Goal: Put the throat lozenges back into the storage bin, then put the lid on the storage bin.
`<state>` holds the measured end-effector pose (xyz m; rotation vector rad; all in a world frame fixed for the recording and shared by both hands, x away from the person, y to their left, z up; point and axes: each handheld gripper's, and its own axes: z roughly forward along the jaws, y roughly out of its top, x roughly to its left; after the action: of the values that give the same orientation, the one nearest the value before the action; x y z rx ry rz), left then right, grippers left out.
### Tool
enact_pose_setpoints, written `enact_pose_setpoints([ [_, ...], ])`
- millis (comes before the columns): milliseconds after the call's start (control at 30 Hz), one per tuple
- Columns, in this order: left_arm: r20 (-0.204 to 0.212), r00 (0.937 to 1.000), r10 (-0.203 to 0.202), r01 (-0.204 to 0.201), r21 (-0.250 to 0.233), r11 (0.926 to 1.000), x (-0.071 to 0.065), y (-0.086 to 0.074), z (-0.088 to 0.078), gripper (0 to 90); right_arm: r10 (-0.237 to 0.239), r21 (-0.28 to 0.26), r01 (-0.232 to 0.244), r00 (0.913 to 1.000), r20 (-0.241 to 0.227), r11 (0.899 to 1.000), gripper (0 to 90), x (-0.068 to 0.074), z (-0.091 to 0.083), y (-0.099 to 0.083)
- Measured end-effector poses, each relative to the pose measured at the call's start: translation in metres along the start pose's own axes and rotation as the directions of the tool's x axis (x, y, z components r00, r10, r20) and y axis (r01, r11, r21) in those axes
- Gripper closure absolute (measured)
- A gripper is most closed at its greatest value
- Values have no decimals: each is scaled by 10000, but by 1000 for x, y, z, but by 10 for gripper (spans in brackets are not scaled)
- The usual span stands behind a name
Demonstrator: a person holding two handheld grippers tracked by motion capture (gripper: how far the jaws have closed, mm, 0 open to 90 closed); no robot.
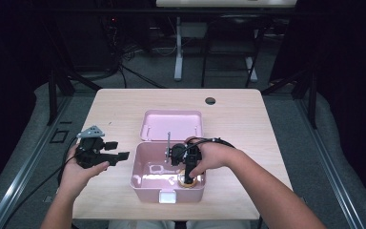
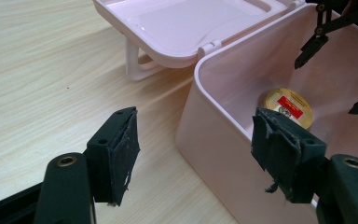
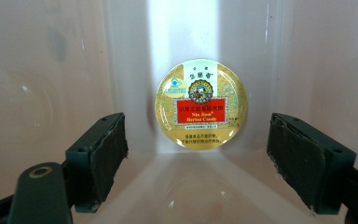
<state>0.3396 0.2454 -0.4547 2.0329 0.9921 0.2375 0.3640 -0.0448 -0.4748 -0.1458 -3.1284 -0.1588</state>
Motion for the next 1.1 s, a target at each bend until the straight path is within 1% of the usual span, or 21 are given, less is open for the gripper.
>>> enact_pose_setpoints([
  [167,52,10000,66,-66,71,10000,-1,0,0,325,-62,59,62,9999,99,10000,204,2,-9,-1],
  [200,52,9999,89,-89,79,9999,0,0,0,327,-18,-42,18,10000,81,10000,205,2,-11,-1],
  [267,52,10000,76,-76,69,9999,-1,0,1,333,15,-30,-15,10000,74,10000,210,3,-14,-2],
  [367,124,9999,42,-44,123,9999,-1,0,1,350,3,-147,0,9998,220,9999,212,3,-19,-5],
  [467,199,9998,-7,3,181,9998,-2,0,1,359,129,-281,-121,9995,301,9995,218,2,-25,-7],
  [533,220,9998,-19,17,118,9999,-2,0,1,359,234,-257,-225,9991,344,9994,219,1,-28,-9],
  [600,131,9999,-41,40,124,9999,-2,0,0,359,308,-263,-298,9988,376,9992,215,1,-30,-11],
  [667,30,10000,-48,48,134,9999,-2,0,0,357,372,-277,-364,9989,269,9990,199,0,-30,-13],
  [767,-119,9999,4,-2,132,9999,-2,1,-1,331,473,-266,-467,9987,206,9986,180,0,-31,-16],
  [833,-113,9999,-4,5,128,9999,-3,1,0,315,532,-241,-528,9984,168,9983,176,0,-31,-17],
  [867,-55,9999,90,-89,145,9999,-3,1,0,309,591,-325,-585,9981,173,9978,164,-1,-32,-19],
  [1000,-42,10000,55,-55,134,9999,-3,1,0,309,756,-443,-745,9968,250,9962,147,-3,-34,-22],
  [1033,-69,9999,94,-93,146,9999,-4,1,0,309,861,-544,-845,9959,291,9949,146,-3,-35,-24],
  [1100,-129,9998,180,-177,165,9997,-4,1,1,310,864,-576,-846,9958,291,9947,145,-3,-36,-26],
])
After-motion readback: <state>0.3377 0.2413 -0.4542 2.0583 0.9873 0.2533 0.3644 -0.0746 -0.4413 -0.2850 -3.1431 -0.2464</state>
